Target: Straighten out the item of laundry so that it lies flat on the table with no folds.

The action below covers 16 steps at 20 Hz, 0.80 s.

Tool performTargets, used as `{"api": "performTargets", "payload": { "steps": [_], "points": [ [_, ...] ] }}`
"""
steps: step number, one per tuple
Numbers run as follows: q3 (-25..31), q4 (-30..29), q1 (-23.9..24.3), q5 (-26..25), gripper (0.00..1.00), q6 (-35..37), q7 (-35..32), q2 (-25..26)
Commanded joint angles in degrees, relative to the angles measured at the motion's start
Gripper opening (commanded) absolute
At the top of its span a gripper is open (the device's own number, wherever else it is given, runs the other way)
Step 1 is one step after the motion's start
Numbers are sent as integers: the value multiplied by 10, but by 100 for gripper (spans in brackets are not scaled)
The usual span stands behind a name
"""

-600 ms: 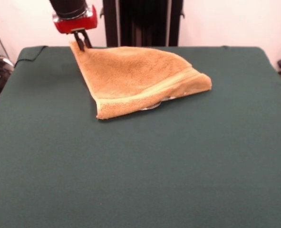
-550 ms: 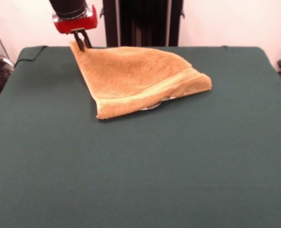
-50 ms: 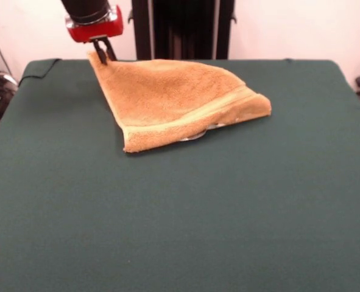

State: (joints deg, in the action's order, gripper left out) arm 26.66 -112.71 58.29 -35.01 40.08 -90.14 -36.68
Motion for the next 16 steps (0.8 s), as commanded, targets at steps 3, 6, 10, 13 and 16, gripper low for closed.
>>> {"api": "performTargets", "payload": {
  "steps": [3,6,10,13,16],
  "points": [
    [75,36,4,-31,0,74,178,8],
    [78,29,15,-37,0,71,175,7],
    [80,17,30,-48,0,64,166,10],
    [79,4,40,-57,0,49,158,7],
    [80,0,44,-60,0,47,152,6]
  ]
}}
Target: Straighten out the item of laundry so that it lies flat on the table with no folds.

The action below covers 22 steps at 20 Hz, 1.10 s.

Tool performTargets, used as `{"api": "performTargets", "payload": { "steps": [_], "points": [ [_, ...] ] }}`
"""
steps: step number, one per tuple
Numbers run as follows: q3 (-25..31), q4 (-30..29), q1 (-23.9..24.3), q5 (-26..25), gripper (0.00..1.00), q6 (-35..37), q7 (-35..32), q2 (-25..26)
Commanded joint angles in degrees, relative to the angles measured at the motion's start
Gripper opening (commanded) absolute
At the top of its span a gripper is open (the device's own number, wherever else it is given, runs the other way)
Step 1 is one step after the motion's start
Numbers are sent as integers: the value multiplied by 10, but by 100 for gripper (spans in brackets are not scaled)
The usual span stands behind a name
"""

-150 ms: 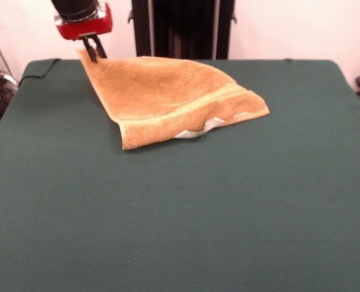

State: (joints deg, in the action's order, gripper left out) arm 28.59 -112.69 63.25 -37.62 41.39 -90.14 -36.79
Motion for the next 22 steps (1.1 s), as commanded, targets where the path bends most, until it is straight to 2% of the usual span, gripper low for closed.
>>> {"api": "performTargets", "payload": {
  "steps": [1,12,22],
  "points": [
    [61,-2,-4,-35,0,33,150,8],
    [61,-33,14,-53,0,9,130,1],
    [62,-38,6,-59,0,-3,114,0]
  ]
}}
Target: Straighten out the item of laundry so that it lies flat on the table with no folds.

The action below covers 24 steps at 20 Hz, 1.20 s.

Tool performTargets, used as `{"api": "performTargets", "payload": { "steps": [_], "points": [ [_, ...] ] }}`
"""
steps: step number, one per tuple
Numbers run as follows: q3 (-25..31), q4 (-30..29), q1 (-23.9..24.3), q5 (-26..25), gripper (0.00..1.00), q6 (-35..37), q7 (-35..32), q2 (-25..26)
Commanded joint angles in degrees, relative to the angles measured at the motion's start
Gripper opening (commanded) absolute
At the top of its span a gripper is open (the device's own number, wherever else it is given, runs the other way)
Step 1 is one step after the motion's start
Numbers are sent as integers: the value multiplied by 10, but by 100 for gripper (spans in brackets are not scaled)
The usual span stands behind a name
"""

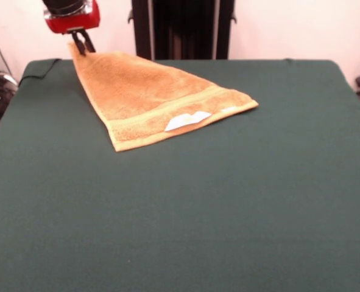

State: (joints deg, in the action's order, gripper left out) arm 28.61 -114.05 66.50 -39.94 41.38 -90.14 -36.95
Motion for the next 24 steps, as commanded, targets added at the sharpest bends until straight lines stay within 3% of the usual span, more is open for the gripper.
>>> {"api": "performTargets", "payload": {
  "steps": [1,18,19,24],
  "points": [
    [63,-24,-27,-37,0,-4,114,2],
    [63,-17,-37,-60,0,-29,95,16],
    [61,-17,-42,-67,100,-37,89,12],
    [60,-21,-40,-74,100,-47,80,10]
  ]
}}
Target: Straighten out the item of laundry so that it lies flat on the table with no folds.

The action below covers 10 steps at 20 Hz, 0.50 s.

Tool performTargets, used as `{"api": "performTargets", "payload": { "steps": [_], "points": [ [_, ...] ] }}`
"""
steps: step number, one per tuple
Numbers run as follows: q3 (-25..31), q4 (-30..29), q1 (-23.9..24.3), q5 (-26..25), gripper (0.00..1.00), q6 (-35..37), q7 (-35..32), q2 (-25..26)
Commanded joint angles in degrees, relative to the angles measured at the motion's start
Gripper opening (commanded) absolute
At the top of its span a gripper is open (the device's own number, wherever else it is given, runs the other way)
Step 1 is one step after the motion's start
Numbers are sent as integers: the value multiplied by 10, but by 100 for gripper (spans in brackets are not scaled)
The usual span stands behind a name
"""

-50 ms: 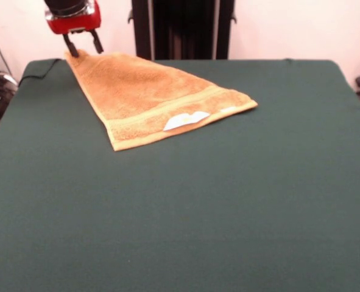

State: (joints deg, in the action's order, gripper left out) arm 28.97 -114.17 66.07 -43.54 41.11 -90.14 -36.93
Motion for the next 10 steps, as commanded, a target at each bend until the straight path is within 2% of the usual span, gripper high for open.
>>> {"api": "performTargets", "payload": {
  "steps": [1,5,10],
  "points": [
    [56,-20,-36,-39,100,-42,78,10],
    [73,-18,-31,-46,100,-41,105,16],
    [66,-22,-35,-43,100,-42,82,11]
  ]
}}
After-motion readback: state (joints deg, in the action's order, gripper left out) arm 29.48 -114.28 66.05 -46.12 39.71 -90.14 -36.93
